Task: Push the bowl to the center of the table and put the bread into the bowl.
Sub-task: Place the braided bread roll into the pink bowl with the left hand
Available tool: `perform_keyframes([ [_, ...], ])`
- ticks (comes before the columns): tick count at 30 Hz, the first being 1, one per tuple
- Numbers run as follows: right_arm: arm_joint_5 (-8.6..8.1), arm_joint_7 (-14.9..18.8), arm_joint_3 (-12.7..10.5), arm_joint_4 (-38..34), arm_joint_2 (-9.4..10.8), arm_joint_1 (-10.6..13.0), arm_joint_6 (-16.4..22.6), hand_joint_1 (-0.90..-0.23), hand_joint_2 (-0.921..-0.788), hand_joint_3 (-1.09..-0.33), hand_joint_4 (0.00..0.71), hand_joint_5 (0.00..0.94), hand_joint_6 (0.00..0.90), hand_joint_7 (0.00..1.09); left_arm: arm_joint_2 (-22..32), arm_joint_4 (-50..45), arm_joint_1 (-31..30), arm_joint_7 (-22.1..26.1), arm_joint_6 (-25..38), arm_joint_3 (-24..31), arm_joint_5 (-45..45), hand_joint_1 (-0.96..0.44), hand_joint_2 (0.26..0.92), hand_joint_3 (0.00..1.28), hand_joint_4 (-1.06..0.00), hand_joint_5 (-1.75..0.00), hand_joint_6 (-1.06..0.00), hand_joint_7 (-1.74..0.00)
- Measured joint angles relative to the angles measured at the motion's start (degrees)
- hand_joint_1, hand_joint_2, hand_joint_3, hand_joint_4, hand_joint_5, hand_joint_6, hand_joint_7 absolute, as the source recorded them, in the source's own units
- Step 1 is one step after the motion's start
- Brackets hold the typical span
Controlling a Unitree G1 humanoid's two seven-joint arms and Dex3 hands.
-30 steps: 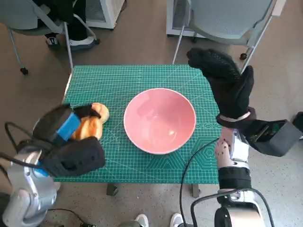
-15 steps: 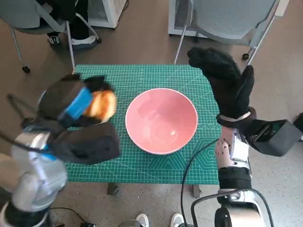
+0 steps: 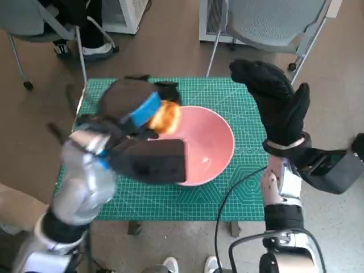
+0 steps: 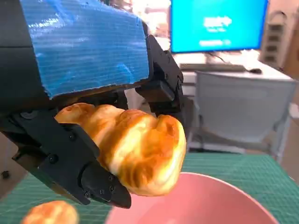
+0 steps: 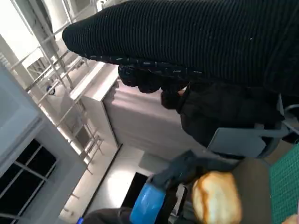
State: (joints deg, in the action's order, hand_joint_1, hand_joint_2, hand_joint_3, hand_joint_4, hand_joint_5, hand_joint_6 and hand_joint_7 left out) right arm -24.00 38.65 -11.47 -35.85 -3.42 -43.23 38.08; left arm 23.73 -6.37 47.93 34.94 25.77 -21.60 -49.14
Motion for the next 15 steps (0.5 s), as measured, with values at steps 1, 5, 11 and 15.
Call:
perform_keyframes([
  [1, 0.01, -0.1, 0.0, 0.0, 0.0, 0.0, 0.0, -0.693, -0.921, -0.883, 0.113, 0.006, 0.019, 0.39, -0.8, 2.2, 1.0, -0.2, -0.7, -0.4, 0.3, 0.00, 0.589, 0.67, -0.67, -1.43, -0.65, -1.14],
  [5, 0.09, -0.5, 0.1, 0.0, 0.0, 0.1, 0.4, -0.693, -0.921, -0.882, 0.114, 0.005, 0.018, 0.39, -3.5, 9.4, 3.9, -0.8, -2.1, -1.8, 0.9, 0.00, 0.595, 0.68, -0.63, -1.50, -0.66, -1.10],
  [11, 0.69, -1.0, 0.0, -0.3, 0.0, 0.1, 0.9, -0.693, -0.921, -0.881, 0.114, 0.005, 0.016, 0.39, -6.5, 17.0, 6.6, -1.6, -4.6, -3.0, 2.9, 0.00, 0.608, 0.73, -0.54, -1.47, -0.55, -1.36],
  [15, 0.73, -1.4, 0.0, -0.4, -0.1, 0.1, 1.0, -0.693, -0.921, -0.881, 0.115, 0.005, 0.016, 0.40, -7.9, 20.5, 7.8, -2.0, -5.7, -3.7, 3.3, 0.00, 0.676, 0.68, -0.47, -1.49, -0.47, -1.45],
])
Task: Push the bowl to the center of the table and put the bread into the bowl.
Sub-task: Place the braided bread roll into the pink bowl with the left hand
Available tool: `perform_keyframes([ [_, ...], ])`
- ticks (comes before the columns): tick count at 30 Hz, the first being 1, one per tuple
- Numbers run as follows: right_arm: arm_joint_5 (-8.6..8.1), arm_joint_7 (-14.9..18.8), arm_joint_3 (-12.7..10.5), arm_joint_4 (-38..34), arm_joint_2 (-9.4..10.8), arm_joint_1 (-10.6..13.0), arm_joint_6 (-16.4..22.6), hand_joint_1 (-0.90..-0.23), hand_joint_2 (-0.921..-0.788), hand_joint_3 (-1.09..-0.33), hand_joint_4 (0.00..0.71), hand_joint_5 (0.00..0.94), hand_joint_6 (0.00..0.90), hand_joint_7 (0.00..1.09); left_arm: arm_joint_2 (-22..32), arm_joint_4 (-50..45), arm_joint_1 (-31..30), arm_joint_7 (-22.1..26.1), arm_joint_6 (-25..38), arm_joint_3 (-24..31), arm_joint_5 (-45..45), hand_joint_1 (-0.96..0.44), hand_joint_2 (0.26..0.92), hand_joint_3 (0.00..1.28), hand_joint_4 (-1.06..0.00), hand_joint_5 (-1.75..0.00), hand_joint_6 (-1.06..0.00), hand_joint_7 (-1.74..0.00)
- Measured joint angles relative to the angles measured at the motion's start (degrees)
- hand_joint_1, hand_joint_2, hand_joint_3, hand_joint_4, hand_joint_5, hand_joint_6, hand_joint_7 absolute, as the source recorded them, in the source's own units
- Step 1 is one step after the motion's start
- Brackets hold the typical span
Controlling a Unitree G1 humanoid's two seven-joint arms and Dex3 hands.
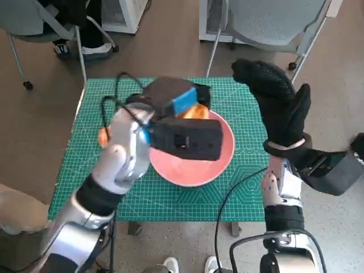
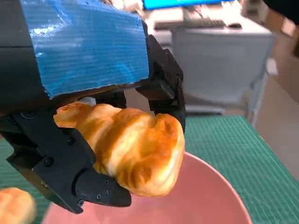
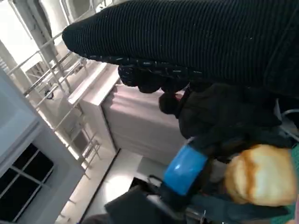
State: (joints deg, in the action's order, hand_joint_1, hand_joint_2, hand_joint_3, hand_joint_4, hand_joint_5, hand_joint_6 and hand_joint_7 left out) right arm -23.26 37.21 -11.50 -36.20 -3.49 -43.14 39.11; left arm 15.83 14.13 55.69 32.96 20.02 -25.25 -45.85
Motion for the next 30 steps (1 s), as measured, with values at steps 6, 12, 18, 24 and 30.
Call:
perform_keyframes([
  [6, 0.32, -0.5, 0.0, 0.0, 0.0, 0.0, 0.1, -0.694, -0.921, -0.880, 0.116, 0.004, 0.015, 0.40, -1.8, 5.2, 2.0, -1.2, -1.2, -1.1, 0.7, 0.31, 0.624, 0.78, -0.51, -1.55, -0.45, -0.83],
  [12, 0.50, -0.7, 0.0, 0.0, -0.1, 0.0, 0.1, -0.697, -0.921, -0.877, 0.117, 0.005, 0.015, 0.40, -2.9, 8.6, 2.8, -2.3, -3.0, -1.7, 1.3, 0.08, 0.707, 0.59, -0.52, -1.53, -0.53, -1.11],
  [18, 0.51, -0.9, -0.1, 0.0, -0.1, 0.0, 0.1, -0.696, -0.921, -0.876, 0.118, 0.004, 0.017, 0.40, -3.0, 12.2, 3.1, -2.3, -7.3, -1.3, 5.1, 0.22, 0.874, 0.27, -0.54, -1.40, -0.40, -0.76],
  [24, 0.50, -1.0, -0.2, 0.0, -0.1, 0.0, 0.1, -0.699, -0.921, -0.874, 0.119, 0.004, 0.020, 0.40, -2.7, 12.7, 3.2, 4.5, -5.8, -1.3, 8.5, -0.03, 0.744, 0.12, -0.08, -0.17, -0.25, -0.15],
  [30, 0.50, -1.0, -0.5, 0.2, -0.3, 0.0, 0.1, -0.703, -0.921, -0.871, 0.120, 0.004, 0.023, 0.40, -2.5, 12.4, 3.2, 7.8, -0.1, -1.4, 8.1, -0.15, 0.726, 0.09, -0.01, -0.02, -0.23, -0.07],
])
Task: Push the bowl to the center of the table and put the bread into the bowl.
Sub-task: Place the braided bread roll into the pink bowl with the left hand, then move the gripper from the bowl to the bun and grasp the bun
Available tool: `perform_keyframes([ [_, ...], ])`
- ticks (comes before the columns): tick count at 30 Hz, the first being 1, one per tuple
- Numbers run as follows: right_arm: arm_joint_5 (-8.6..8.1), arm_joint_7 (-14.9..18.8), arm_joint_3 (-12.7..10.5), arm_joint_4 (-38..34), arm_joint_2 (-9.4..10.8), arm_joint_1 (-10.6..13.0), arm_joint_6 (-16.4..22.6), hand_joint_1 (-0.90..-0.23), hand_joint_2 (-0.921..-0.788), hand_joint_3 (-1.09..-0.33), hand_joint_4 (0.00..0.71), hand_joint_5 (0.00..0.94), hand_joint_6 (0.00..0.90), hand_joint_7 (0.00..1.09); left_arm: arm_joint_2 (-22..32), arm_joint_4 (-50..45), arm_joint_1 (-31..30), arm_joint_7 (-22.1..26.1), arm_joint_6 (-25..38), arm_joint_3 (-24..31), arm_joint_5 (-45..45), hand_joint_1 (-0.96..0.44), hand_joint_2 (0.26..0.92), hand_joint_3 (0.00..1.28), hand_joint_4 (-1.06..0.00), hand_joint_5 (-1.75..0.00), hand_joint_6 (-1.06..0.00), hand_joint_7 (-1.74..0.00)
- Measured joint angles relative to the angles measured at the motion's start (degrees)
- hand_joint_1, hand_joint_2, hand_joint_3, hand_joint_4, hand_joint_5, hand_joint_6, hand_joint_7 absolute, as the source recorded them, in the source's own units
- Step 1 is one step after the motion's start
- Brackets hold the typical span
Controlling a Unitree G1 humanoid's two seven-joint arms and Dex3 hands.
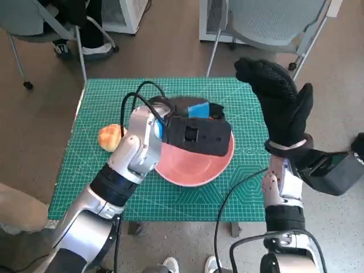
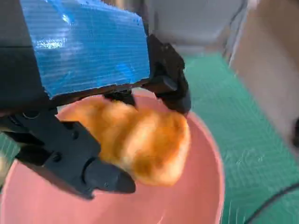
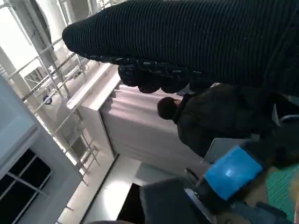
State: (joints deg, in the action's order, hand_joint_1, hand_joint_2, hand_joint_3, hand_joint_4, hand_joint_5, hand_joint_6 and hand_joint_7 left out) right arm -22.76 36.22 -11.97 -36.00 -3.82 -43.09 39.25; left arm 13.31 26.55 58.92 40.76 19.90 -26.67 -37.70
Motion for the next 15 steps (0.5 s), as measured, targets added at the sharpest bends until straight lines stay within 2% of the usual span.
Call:
perform_keyframes([
  [15, -0.01, 0.0, -0.3, 0.0, 0.0, 0.0, 0.0, -0.702, -0.921, -0.870, 0.122, 0.004, 0.030, 0.40, 2.8, -6.7, -0.5, -1.6, 1.5, 0.2, -0.2, -0.22, 0.735, 0.07, 0.00, 0.00, -0.23, -0.04],
])
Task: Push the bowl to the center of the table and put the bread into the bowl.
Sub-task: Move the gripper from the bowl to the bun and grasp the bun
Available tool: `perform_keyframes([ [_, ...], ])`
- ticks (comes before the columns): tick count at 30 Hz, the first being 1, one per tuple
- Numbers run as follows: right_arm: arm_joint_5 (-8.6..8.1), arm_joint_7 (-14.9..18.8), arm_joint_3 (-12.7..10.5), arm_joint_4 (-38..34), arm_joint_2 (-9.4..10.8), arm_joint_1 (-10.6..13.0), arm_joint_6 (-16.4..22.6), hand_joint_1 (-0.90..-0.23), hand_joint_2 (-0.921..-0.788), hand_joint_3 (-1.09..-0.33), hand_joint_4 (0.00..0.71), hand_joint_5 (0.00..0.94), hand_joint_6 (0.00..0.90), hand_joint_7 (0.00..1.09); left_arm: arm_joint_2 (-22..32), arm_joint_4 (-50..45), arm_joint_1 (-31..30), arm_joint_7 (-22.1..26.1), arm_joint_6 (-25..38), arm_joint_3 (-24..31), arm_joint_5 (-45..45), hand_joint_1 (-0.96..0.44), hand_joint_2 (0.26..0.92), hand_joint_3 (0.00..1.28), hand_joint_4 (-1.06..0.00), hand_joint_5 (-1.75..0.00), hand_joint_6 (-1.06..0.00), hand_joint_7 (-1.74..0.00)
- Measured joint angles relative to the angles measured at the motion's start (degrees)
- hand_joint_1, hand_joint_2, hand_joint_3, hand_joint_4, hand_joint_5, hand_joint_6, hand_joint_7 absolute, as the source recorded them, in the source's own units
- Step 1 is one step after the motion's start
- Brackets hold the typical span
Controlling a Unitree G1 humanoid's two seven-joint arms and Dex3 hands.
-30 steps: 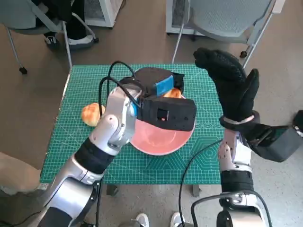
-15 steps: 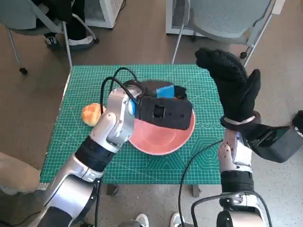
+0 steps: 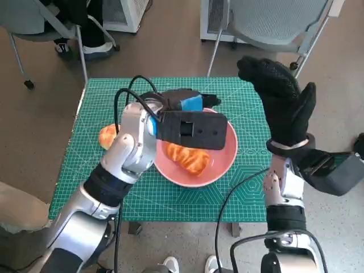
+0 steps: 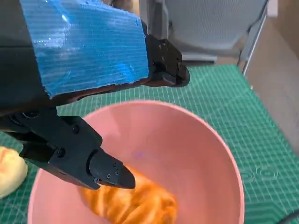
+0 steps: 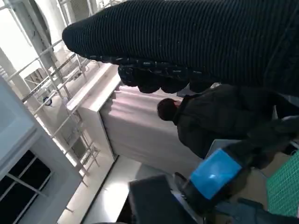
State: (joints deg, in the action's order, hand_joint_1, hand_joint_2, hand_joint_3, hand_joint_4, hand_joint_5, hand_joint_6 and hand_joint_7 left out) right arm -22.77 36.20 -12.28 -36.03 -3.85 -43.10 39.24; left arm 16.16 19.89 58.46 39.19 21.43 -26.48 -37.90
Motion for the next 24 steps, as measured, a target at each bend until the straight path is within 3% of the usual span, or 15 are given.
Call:
perform_keyframes([
  [11, -0.04, 0.0, 0.0, -0.1, 0.0, 0.0, 0.0, -0.701, -0.921, -0.871, 0.121, 0.002, 0.032, 0.39, 2.7, -9.5, -3.2, 1.2, 5.2, 1.5, 0.0, -0.25, 0.739, 0.05, 0.00, 0.00, -0.23, -0.03],
  [24, -0.05, 0.0, 0.1, 0.0, 0.0, 0.0, 0.2, -0.697, -0.921, -0.873, 0.121, 0.002, 0.034, 0.39, 12.9, -25.7, -7.6, 5.0, 9.2, 8.5, 0.1, -0.30, 0.752, 0.04, 0.00, 0.00, -0.22, -0.02],
])
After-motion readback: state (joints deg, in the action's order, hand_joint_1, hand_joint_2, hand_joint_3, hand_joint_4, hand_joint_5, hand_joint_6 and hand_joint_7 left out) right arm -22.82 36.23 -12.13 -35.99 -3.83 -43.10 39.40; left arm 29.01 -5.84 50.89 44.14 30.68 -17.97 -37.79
